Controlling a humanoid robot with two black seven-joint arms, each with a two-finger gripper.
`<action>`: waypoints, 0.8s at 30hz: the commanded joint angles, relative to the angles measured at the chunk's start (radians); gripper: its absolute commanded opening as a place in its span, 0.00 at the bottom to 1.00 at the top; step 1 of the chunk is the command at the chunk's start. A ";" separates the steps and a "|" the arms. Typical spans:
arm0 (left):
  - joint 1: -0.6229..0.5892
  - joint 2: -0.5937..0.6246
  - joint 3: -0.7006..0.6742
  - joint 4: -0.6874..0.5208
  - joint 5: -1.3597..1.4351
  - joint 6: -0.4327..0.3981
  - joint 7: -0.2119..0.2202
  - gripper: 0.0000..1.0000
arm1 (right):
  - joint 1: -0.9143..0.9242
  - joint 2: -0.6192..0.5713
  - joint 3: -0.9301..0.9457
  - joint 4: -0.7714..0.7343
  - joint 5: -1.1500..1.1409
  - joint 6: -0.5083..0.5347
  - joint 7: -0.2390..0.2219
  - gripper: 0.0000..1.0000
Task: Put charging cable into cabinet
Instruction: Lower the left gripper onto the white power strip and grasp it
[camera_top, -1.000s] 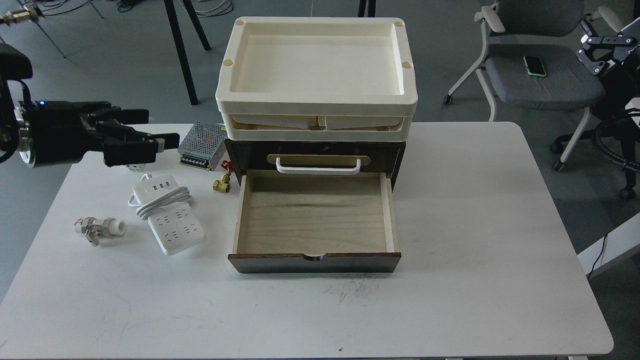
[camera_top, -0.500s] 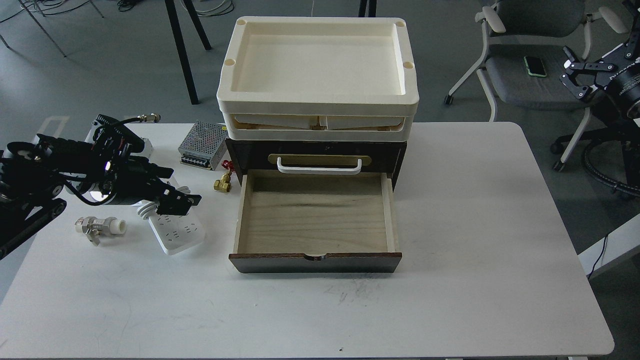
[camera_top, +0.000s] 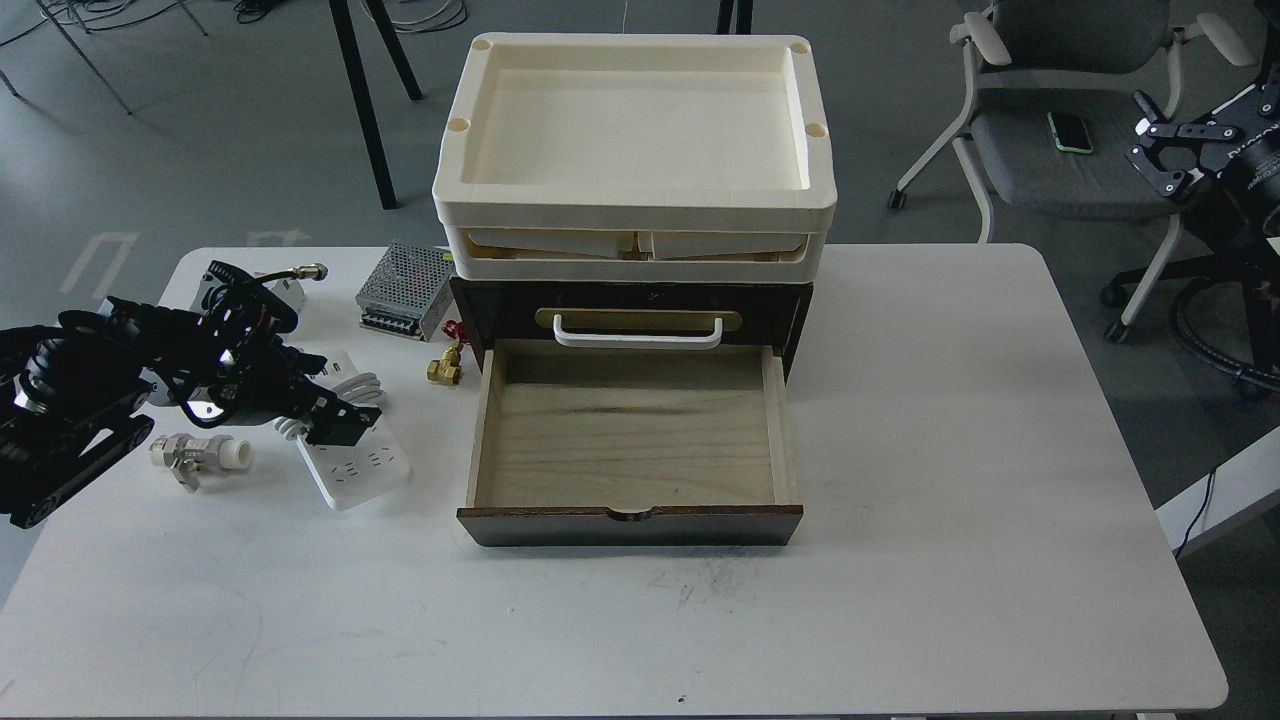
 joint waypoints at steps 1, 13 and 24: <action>0.001 -0.001 0.002 0.010 0.000 0.007 0.000 0.89 | 0.001 0.000 0.000 0.000 0.000 0.000 0.000 1.00; 0.003 0.005 0.086 0.010 0.000 0.104 0.000 0.63 | -0.019 -0.009 0.006 0.000 0.001 0.000 0.000 1.00; 0.012 0.004 0.089 0.027 0.000 0.099 0.000 0.07 | -0.027 -0.012 0.008 0.000 0.001 0.000 0.002 1.00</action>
